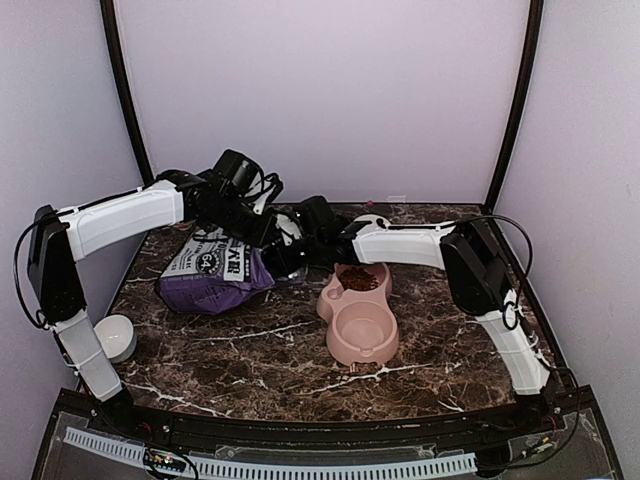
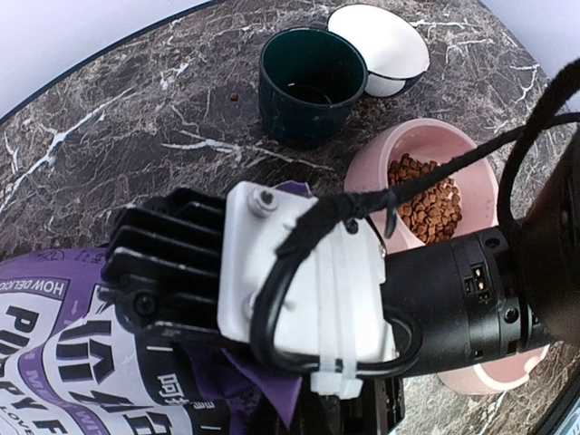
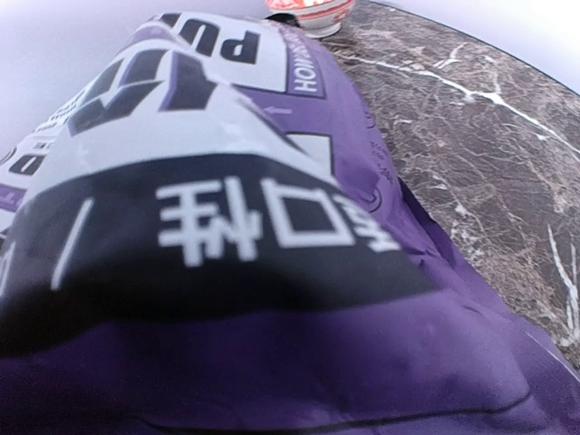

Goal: Serve the pet food
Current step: Collect the pet food from the pet food bag.

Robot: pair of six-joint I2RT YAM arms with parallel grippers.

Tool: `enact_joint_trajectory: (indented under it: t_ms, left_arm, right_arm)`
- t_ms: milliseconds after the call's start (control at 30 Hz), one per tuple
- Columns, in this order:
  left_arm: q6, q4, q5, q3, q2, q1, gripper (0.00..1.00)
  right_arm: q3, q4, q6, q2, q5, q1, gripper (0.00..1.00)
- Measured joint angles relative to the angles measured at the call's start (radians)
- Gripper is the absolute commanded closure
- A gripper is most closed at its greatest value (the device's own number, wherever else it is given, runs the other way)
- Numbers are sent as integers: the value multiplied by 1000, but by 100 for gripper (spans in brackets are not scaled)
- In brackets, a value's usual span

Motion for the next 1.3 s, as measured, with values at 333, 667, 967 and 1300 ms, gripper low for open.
enact_joint_trajectory:
  t_ms: [333,667,967,1300]
  left_arm:
    - [1,-51,1,-19,0,-1,100]
    - [3,-75,10,-34,0,-3,100]
    - [11,-58,11,-51,0,-4,100]
    - [27,-14,-23,-73,-19,-7,100]
  right_arm:
    - [53,-92,-80,48,-227,-13,100]
    - [-39,32,25,53,-478,-30,100]
    - [-151,230,229,44,-551,-38,100]
    - [-154,71,215,-36,-372,-30,100]
